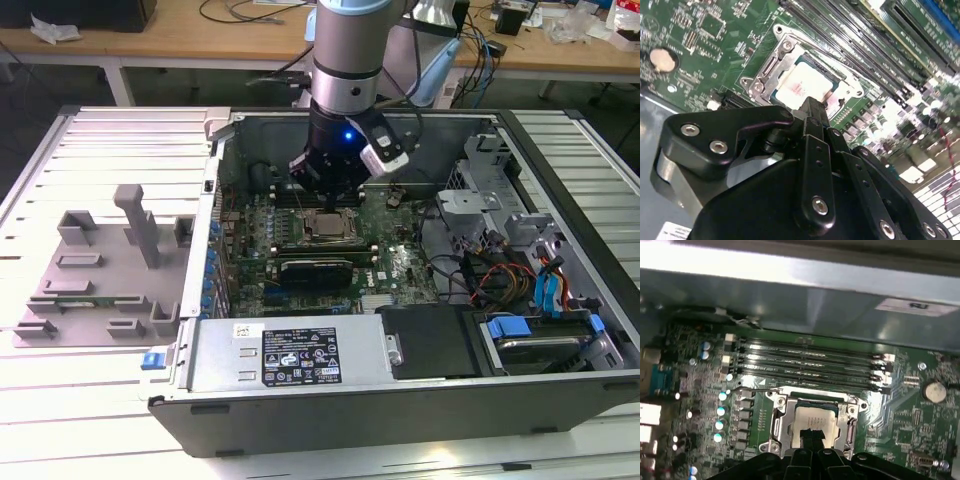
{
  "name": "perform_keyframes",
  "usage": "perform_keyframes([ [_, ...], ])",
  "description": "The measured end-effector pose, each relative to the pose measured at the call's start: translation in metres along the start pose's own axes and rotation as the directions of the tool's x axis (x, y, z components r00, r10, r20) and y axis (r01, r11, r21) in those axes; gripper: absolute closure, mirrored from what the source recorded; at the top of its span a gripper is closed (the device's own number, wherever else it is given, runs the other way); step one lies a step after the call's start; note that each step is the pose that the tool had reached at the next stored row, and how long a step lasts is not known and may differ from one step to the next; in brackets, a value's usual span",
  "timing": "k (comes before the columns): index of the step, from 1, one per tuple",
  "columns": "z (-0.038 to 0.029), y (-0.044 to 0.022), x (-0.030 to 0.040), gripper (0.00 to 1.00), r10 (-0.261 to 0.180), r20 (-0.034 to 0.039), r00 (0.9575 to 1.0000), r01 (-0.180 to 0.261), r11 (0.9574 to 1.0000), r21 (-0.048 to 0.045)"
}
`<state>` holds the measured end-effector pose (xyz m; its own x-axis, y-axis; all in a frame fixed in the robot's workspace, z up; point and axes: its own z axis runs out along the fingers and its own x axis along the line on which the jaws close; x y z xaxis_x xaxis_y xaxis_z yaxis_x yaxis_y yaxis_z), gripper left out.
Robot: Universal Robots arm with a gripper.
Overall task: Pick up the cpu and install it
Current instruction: 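Close the cpu cover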
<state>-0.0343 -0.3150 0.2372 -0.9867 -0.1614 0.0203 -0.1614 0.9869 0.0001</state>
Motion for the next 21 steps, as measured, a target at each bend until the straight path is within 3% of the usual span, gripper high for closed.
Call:
perform_keyframes([
  [2, 0.0, 0.0, 0.0, 0.89, -0.075, -0.0001, 0.9972, 0.075, 0.9972, 0.0015],
  [3, 0.0001, 0.0, 0.0, 0.89, -0.116, -0.0001, 0.9933, 0.116, 0.9933, 0.0023],
  [4, 0.0002, 0.0, 0.0, 0.89, -0.172, -0.0003, 0.9852, 0.172, 0.9852, 0.0034],
  [8, 0.0002, 0.0, 0.0, 0.89, -0.174, -0.0004, 0.9848, 0.174, 0.9848, 0.0036],
  [14, 0.0059, 0.0002, 0.001, 0.89, -0.069, -0.0001, 0.9976, 0.069, 0.9976, 0.0015],
  [17, 0.0073, 0.0014, 0.0077, 0.89, -0.06, -0.0001, 0.9982, 0.06, 0.9982, 0.0012],
  [21, 0.0078, 0.0016, 0.0096, 0.89, -0.056, 0.0, 0.9984, 0.056, 0.9984, 0.0012],
])
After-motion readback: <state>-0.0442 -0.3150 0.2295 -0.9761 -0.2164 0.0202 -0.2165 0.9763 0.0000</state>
